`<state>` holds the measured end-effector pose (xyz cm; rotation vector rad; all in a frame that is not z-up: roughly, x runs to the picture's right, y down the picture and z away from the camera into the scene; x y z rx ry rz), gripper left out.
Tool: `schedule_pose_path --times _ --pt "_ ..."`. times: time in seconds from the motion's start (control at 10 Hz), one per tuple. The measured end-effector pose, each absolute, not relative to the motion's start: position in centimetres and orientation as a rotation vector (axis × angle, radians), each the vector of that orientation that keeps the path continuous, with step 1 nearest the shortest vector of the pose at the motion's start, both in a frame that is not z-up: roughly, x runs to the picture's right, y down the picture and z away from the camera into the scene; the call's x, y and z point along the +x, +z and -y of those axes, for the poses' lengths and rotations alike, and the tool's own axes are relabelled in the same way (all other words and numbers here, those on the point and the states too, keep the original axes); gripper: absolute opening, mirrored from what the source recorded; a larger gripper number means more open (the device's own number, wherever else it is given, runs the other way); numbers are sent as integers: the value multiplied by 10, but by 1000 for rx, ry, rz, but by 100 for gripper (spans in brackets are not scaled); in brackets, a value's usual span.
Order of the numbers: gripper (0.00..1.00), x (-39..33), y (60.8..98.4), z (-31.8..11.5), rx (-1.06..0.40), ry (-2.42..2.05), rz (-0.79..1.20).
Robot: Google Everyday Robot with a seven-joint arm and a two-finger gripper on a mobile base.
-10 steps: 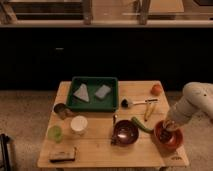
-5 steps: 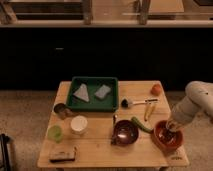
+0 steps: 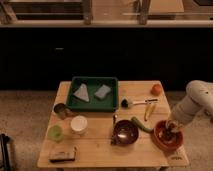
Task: Place grapes in red bowl
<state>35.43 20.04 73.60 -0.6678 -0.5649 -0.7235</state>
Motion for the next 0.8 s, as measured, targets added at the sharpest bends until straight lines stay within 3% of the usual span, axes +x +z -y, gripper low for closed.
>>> schedule_pose_path --times 0.8 --pt "80 363 721 -185 -601 -699 537"
